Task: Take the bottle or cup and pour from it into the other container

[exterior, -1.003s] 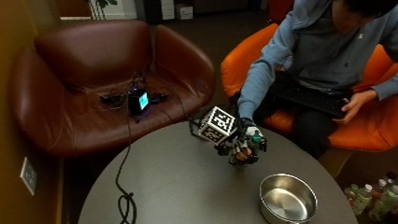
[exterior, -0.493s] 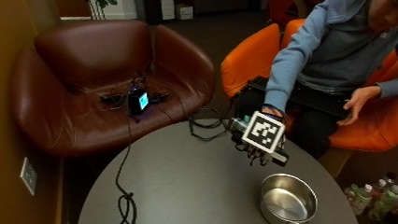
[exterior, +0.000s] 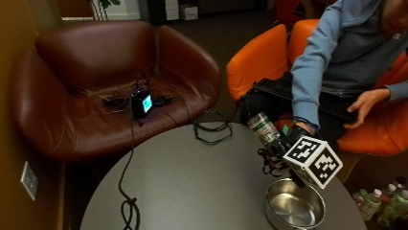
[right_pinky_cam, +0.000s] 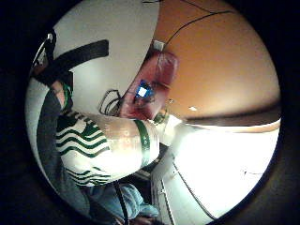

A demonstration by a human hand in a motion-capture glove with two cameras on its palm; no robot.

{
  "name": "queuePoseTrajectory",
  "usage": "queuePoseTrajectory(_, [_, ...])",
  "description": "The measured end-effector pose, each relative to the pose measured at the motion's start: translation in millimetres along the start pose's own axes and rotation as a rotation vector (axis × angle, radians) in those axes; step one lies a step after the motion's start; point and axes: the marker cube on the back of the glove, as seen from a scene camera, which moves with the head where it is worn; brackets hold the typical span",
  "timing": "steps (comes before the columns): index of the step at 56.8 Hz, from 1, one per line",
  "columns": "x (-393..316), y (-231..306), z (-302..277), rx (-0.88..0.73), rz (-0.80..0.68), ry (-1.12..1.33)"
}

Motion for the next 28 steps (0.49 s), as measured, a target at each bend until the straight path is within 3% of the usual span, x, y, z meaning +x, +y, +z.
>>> queuePoseTrajectory(28, [-9.1, -1.6, 4.3, -0.031, 0.049, 0.127])
